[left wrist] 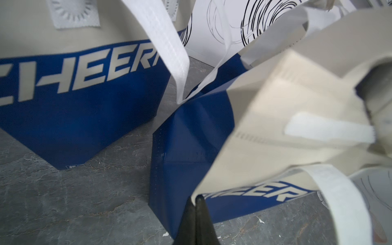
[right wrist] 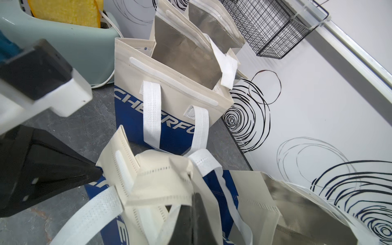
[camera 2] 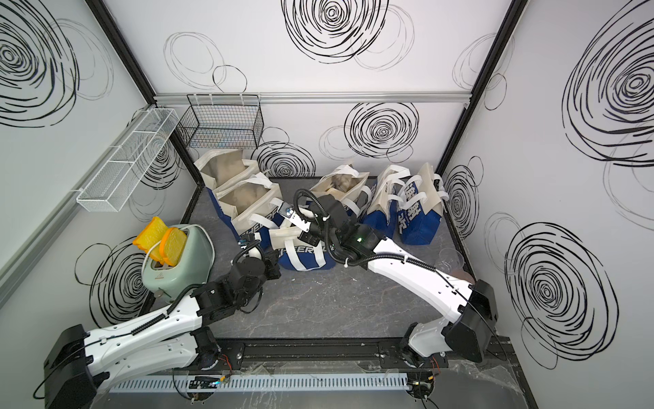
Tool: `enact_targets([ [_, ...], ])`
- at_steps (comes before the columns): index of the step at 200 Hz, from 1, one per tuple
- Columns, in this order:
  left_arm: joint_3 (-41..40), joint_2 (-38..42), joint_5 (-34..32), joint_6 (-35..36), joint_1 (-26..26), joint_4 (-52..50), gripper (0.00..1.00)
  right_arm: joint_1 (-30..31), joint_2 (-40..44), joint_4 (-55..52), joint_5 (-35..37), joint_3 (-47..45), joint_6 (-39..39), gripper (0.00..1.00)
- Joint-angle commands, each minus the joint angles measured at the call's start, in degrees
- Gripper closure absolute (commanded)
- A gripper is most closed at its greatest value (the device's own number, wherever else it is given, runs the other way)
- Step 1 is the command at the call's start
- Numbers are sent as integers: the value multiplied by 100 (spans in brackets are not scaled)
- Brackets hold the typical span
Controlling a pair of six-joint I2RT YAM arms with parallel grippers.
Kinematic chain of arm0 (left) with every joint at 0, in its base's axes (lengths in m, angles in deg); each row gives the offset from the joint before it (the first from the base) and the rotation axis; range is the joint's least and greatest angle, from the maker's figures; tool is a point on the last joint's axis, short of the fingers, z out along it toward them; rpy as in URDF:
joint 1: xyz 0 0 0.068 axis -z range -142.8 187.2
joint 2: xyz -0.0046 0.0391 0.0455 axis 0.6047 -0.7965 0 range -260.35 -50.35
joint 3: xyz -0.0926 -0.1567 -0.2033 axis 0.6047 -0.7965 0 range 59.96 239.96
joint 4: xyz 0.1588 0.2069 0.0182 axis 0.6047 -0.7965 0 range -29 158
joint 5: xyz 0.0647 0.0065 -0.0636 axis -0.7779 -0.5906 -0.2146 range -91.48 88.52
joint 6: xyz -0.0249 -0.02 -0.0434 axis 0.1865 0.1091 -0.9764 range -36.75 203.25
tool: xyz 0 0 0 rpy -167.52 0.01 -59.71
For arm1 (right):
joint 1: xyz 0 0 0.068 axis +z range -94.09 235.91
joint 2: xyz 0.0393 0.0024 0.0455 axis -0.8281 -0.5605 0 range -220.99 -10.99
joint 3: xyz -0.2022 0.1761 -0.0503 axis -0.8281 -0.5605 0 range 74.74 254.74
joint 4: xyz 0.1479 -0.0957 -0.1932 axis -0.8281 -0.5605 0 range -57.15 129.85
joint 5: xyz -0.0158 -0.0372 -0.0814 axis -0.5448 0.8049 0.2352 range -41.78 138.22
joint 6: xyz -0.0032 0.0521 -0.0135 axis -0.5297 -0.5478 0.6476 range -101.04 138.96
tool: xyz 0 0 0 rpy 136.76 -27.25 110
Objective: Open the takeout bag
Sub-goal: Open the takeout bag at the center of the board.
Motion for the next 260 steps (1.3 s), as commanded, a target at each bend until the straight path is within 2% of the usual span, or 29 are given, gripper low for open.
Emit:
enact_targets([
  [1,-201,-282,-56,142,-117,-1294,100,-292,136,514,130,636,-281,100],
  [31,-128,-301,12,209,-117,-1297,100,-308,125,371,-18,667,-366,100],
  [40,-72,-267,45,218,-117,-1328,100,-299,144,242,-108,648,-444,88],
  [48,10,-221,72,211,-117,-1398,100,-267,184,187,-110,586,-532,73],
  [72,236,-15,200,25,-115,-1620,100,-180,430,6,-73,204,-884,57],
  [97,370,114,352,-179,-117,-1789,100,-41,874,143,-9,-365,-1239,57],
  [130,497,60,468,-203,-117,-1861,100,363,1161,332,209,-951,-1260,59],
  [163,719,-65,558,-212,-117,-1924,100,912,1411,723,1050,-1356,-1097,58],
  [203,1182,-282,570,-184,-121,-2193,100,1158,1470,660,1386,-1232,-941,57],
  [260,1538,-455,647,-171,-126,-2238,100,1170,1433,46,1398,-1010,-1248,53],
])
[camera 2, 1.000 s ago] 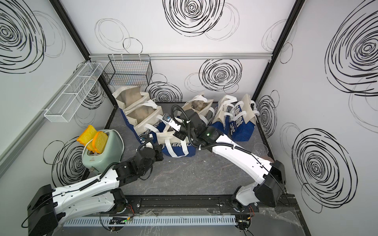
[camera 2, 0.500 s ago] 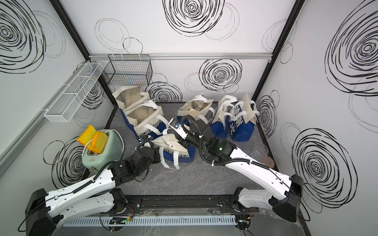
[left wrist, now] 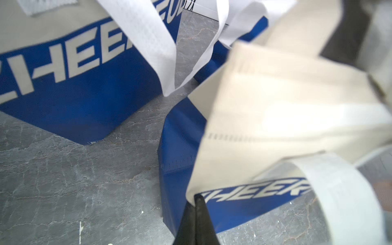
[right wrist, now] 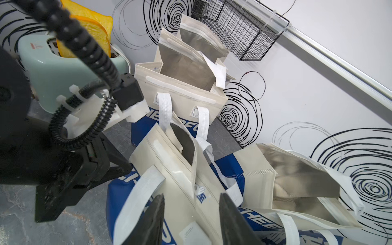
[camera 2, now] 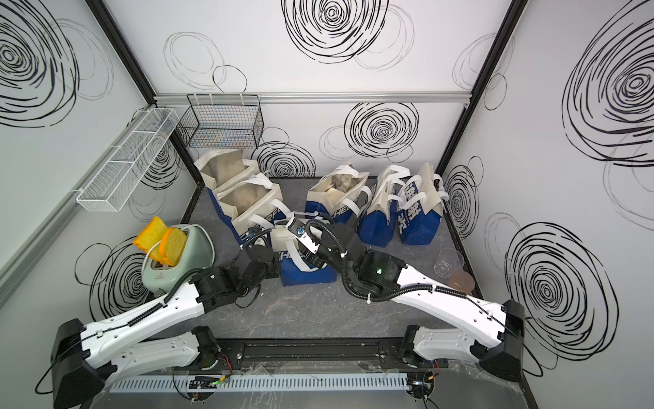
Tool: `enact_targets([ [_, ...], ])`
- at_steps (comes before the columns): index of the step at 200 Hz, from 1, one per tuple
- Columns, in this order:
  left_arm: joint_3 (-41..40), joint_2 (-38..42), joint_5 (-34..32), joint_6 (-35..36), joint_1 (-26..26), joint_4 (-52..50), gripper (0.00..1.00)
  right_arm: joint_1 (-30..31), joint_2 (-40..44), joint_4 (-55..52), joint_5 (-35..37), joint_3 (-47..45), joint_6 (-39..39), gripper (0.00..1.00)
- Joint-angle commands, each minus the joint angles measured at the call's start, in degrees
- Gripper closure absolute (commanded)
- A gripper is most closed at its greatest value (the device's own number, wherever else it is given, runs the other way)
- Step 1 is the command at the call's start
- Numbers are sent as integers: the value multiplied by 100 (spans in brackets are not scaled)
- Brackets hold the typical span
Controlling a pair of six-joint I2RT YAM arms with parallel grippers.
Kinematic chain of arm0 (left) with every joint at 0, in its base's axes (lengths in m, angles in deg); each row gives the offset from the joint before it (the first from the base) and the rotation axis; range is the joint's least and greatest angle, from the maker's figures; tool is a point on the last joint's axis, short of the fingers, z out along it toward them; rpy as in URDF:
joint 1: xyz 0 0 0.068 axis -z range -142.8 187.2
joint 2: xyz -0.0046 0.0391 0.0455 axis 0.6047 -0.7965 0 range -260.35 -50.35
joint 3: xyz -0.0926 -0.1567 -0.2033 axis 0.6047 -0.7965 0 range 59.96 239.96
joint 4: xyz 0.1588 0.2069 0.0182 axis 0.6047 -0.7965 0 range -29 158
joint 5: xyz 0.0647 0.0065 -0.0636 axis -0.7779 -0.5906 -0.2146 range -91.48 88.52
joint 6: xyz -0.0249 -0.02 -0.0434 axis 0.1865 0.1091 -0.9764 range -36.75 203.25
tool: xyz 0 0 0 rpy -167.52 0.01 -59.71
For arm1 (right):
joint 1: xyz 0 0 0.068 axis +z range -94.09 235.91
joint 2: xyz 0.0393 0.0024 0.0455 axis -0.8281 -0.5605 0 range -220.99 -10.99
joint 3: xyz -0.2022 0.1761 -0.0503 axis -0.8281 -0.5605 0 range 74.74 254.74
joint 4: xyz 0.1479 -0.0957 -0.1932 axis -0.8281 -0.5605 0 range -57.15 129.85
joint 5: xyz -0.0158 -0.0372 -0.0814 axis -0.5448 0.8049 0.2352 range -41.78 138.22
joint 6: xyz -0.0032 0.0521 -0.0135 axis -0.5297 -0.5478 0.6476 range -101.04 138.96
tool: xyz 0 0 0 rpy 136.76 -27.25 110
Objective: Open the takeout bag
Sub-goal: Open the takeout bag at the center of the board.
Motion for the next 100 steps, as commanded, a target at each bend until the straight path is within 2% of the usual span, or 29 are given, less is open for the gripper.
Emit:
enact_targets([
  [1,127,-70,65,-54,-41,-74,100,44,72,-279,131,129,-177,53],
  [39,-185,91,63,70,48,466,100,34,128,11,144,-267,-195,52],
  [100,-208,143,-106,114,161,464,100,-18,-208,270,266,-467,-179,54],
])
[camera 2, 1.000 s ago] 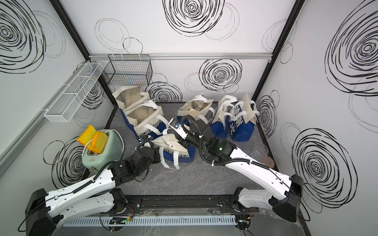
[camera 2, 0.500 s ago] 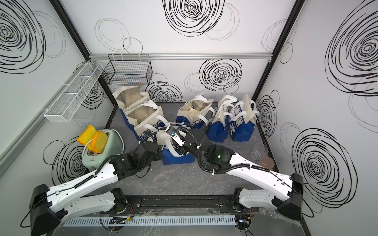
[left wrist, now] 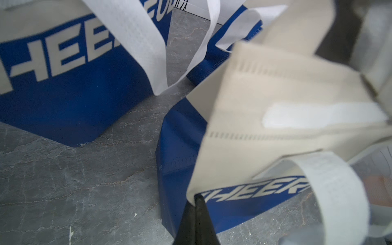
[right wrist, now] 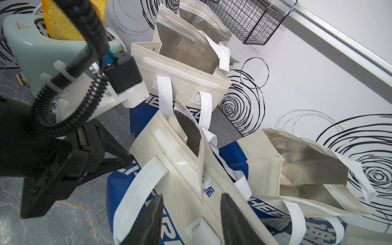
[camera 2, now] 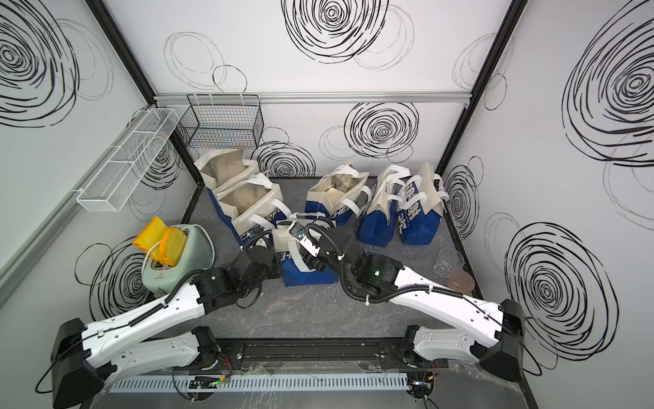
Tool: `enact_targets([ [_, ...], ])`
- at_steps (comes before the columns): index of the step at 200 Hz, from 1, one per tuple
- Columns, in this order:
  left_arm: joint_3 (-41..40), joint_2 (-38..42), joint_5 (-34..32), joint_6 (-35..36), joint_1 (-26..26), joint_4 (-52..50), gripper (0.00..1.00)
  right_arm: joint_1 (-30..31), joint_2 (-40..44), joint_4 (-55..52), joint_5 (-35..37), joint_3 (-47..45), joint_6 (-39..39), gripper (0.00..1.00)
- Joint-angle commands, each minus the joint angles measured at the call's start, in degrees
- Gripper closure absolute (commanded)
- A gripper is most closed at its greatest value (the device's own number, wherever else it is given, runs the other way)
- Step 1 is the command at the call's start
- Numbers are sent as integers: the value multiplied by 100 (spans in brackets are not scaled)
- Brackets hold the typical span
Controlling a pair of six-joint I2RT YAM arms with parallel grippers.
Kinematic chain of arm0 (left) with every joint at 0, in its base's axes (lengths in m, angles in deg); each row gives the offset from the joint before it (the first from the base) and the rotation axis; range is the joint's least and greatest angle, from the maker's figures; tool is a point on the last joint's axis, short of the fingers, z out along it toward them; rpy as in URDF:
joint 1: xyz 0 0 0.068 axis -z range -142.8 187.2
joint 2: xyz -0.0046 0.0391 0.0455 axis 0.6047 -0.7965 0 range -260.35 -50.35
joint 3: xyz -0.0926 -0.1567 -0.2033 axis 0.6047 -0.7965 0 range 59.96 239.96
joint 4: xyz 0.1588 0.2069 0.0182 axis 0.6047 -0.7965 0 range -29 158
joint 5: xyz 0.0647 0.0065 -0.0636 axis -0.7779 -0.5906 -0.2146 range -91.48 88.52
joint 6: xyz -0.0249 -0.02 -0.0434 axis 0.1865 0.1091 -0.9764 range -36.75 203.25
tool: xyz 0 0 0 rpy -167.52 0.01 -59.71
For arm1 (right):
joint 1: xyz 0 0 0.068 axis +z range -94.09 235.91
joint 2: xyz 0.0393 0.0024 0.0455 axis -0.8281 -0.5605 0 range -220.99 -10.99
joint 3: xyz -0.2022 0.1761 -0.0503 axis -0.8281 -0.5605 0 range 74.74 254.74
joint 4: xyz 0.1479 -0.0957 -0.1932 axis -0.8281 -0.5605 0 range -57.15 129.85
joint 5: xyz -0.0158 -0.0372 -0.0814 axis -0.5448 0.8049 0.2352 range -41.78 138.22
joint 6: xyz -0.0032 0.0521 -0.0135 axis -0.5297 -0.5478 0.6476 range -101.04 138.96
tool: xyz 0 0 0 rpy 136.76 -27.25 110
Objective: Open the takeout bag
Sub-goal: Open the takeout bag at the center of the board.
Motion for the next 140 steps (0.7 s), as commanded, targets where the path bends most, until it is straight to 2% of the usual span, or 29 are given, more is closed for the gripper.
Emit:
enact_targets([
  [1,-64,106,-160,57,58,180,100,-33,-162,195,113,-96,-88,54],
  [89,-195,315,-342,135,232,196,100,-187,-465,477,367,15,-57,61],
  [140,-339,376,-501,284,409,437,100,-352,-551,447,171,49,-114,63],
])
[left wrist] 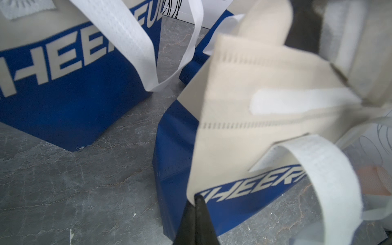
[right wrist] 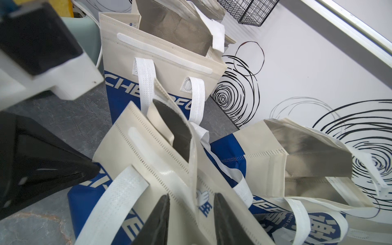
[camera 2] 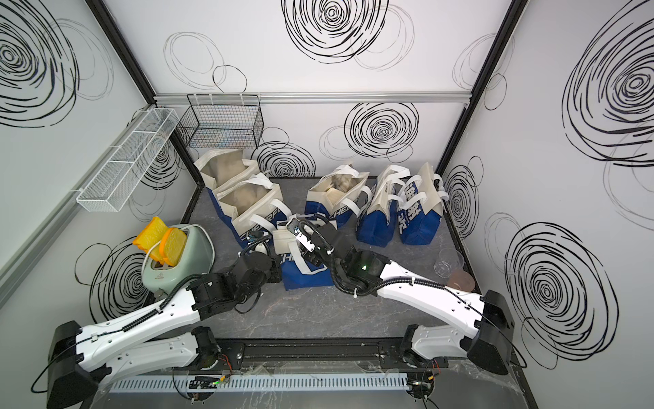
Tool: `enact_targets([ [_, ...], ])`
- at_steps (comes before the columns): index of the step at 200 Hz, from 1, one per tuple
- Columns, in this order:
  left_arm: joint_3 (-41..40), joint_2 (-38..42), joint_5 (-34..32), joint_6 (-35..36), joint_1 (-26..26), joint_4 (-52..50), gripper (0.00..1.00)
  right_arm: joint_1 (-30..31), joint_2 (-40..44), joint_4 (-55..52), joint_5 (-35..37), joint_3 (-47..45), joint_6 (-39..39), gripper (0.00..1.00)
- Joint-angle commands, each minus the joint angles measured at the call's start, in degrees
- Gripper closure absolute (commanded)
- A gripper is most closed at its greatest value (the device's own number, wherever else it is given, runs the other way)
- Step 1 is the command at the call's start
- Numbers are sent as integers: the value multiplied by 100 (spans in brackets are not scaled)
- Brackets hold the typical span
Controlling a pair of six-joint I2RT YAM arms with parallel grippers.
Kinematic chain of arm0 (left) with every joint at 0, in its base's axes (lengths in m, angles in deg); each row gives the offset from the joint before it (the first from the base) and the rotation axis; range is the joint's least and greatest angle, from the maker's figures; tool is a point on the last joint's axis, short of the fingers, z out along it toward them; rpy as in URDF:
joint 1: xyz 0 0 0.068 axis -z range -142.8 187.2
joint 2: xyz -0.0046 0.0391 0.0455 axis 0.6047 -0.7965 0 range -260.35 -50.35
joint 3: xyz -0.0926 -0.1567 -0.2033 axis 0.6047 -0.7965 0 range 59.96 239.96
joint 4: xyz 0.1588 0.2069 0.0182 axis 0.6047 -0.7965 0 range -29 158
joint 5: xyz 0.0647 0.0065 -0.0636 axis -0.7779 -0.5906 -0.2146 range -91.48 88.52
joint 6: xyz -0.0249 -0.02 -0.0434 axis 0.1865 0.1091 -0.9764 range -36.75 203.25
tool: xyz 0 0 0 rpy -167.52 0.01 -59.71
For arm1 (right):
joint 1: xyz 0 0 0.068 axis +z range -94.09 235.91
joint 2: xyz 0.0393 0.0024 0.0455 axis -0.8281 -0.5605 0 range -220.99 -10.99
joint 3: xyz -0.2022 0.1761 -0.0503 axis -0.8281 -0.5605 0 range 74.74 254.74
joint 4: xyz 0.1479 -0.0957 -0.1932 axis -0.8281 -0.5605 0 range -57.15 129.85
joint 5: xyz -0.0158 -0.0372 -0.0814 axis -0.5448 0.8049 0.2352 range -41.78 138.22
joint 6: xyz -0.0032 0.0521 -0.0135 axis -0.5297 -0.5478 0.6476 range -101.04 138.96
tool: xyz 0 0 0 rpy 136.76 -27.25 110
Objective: Open the takeout bag
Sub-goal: Open the takeout bag at the center of the board.
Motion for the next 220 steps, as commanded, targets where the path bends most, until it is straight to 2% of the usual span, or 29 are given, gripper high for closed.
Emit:
enact_targets([
  [1,-141,111,-225,123,84,350,100,-60,-68,111,-49,82,-114,63],
  [108,-485,337,-526,176,273,639,100,43,47,-99,-413,-138,-397,70],
  [156,-460,303,-555,216,300,679,100,77,157,-175,-376,-321,-533,81],
  [183,-482,312,-570,221,326,670,100,72,167,-151,-303,-272,-530,91],
  [196,-494,329,-589,220,353,657,100,68,152,-163,-271,-215,-529,100],
  [220,-555,362,-642,213,396,611,100,49,152,-202,-226,-78,-568,100],
])
